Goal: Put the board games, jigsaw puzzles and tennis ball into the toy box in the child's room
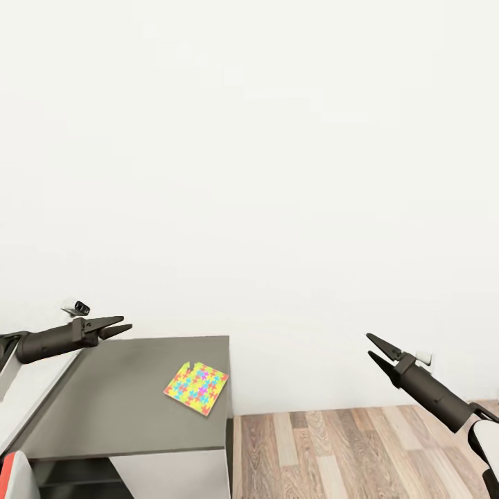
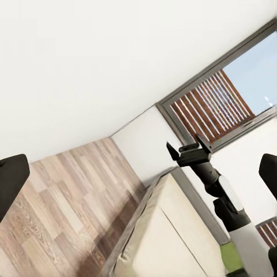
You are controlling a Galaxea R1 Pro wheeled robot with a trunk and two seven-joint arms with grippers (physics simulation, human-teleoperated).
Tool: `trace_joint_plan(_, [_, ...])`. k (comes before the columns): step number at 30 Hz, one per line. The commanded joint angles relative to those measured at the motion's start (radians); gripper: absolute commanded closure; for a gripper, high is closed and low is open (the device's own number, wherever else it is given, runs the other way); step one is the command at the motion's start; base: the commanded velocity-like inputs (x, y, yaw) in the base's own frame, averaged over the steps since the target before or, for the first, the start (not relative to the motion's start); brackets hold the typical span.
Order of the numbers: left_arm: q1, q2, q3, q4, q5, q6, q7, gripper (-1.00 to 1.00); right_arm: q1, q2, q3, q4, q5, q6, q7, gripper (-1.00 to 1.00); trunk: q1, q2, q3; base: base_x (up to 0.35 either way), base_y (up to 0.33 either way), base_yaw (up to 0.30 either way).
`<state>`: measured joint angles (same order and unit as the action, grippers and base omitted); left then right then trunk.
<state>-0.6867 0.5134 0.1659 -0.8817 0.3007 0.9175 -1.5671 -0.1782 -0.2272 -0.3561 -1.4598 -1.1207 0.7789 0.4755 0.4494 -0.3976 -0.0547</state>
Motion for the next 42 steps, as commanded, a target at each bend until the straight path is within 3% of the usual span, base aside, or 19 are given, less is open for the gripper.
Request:
trace_joint_plan(1, [-0.001,0.0,0.0,0.0,0.0,0.011,-0.004,-1.0,-0.001,0.0,-0.001,0.001,-0.001,0.007,0.002,-1.0,0.001,-0.002,-0.004,0.0,-0.001,-0.176])
trace_joint_plan(16, [-0.001,0.0,0.0,0.0,-0.002,0.011,-0.004,-1.0,-0.001,0.007,0.0,0.007,0.002,0.004,0.0,-1.0,0.001,-0.002,-0.016,0.0,0.0,-0.086])
trace_joint_plan(24, [-0.001,-0.001,0.0,0.0,-0.002,0.01,-0.004,-1.0,-0.001,0.009,0.001,0.007,0.067,0.006,0.0,-1.0,0.001,-0.002,-0.016,0.0,0.0,-0.001])
trace_joint_plan(42, [-0.001,-0.002,-0.001,0.0,-0.005,0.009,-0.004,-1.0,-0.002,0.007,0.005,0.004,0.081,0.009,-0.017,-1.0,0.001,-0.002,-0.016,0.0,0.0,0.0])
